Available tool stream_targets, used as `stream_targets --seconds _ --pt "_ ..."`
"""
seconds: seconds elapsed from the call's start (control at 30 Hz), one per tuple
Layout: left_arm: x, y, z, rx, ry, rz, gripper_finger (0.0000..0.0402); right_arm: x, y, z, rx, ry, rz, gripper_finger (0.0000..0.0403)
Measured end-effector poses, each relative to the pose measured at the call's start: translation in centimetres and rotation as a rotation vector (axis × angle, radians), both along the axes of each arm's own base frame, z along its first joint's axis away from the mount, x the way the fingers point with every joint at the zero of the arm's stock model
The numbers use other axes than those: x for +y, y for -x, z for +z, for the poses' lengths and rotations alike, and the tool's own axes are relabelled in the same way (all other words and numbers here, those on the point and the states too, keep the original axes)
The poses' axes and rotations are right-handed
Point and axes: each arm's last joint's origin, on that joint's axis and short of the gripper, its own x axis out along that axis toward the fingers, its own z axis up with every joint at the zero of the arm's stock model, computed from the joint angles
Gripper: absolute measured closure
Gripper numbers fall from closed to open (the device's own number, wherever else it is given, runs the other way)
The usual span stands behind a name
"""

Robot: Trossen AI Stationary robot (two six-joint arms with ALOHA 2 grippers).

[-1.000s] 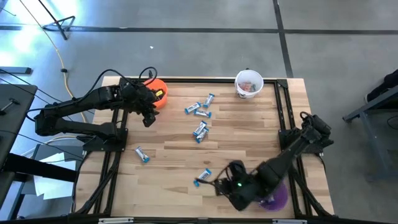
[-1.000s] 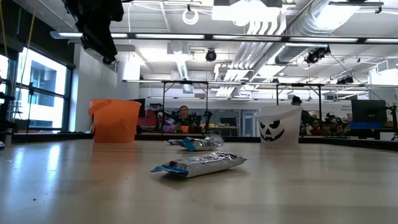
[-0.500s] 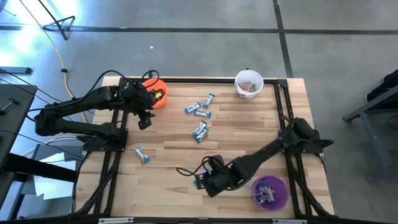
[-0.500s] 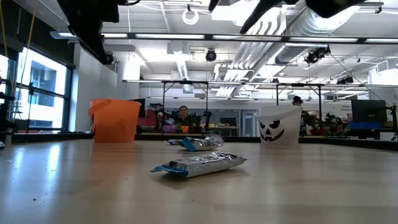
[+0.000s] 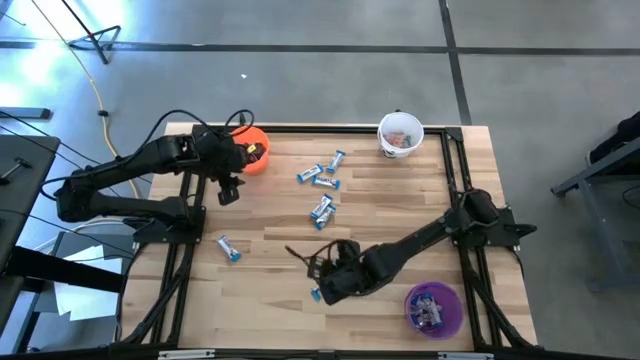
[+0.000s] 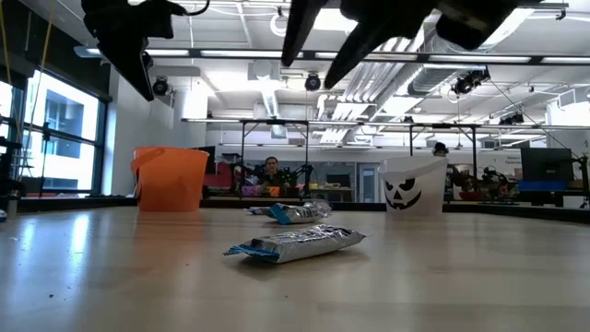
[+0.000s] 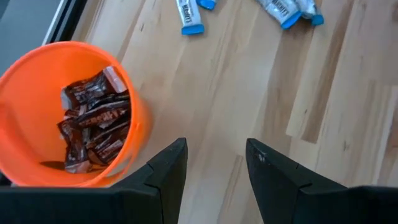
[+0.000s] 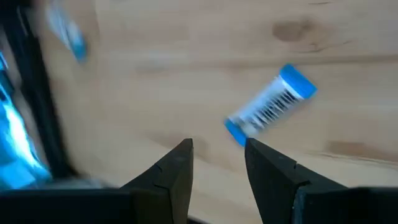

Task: Sort candy
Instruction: Put the white chocolate into the violet bucket

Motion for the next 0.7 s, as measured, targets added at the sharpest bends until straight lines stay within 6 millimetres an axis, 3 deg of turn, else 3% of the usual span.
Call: stream_targets --seconds 0.17,0.43,0.7 --pt "0.6 0.3 0.0 0.011 -0.019 0.001 0.0249 0.8 -0.8 -2.2 -0.045 -0.029 -0.207 0.0263" --pt "1.6 0.8 0.0 0.031 -0.056 -0.002 0.0249 2.2 -2.3 -6.2 -0.018 -0.104 -0.205 0.0263" --pt "2.2 1.2 0.2 0.016 -0.077 0.023 0.0249 1.7 -2.6 -8.0 0.065 -0.117 -0.208 0.0263"
